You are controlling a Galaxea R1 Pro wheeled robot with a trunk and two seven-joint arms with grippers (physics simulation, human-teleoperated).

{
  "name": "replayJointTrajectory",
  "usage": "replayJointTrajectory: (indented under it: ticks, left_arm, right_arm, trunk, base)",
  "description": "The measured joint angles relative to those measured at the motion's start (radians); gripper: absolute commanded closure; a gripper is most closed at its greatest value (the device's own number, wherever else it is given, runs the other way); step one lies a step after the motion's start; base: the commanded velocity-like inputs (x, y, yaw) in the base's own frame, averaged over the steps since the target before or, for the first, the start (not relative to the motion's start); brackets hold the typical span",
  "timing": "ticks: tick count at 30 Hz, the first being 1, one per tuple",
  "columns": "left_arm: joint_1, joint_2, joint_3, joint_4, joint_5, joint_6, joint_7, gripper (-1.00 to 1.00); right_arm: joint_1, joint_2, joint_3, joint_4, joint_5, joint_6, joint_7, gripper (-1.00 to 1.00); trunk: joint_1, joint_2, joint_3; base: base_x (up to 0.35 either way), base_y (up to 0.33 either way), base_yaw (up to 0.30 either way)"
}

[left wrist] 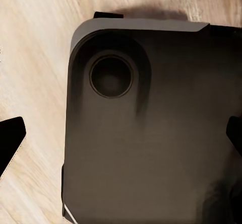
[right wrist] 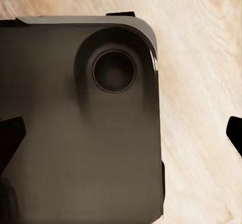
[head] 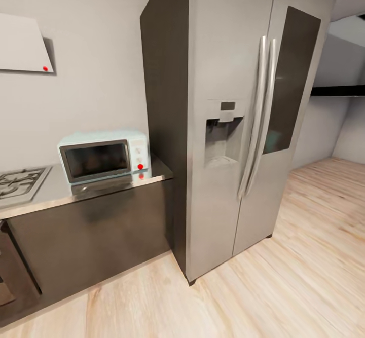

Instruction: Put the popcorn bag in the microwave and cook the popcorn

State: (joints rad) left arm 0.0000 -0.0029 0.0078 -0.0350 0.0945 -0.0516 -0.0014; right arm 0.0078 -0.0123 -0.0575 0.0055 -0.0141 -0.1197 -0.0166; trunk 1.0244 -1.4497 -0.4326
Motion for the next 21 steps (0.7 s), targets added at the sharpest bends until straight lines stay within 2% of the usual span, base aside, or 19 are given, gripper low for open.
replayJointTrajectory:
  ticks: [5, 10, 21]
  left_arm:
    - [0.000, 0.000, 0.000, 0.000, 0.000, 0.000, 0.000, -1.00]
    - [0.000, 0.000, 0.001, 0.000, -0.001, -0.012, 0.000, -1.00]
    - [0.000, 0.000, 0.001, 0.000, -0.001, -0.014, 0.000, -1.00]
  right_arm:
    - [0.000, 0.000, 0.000, 0.000, 0.000, 0.000, 0.000, -1.00]
    - [0.000, 0.000, 0.000, 0.000, 0.000, -0.002, 0.000, -1.00]
    - [0.000, -0.001, 0.000, 0.000, 0.000, -0.003, 0.000, -1.00]
  trunk:
    - [0.000, 0.000, 0.000]
    - [0.000, 0.000, 0.000]
    - [0.001, 0.000, 0.000]
  base:
    - [0.325, 0.000, 0.038]
    - [0.265, 0.000, 0.237]
    - [0.015, 0.000, 0.268]
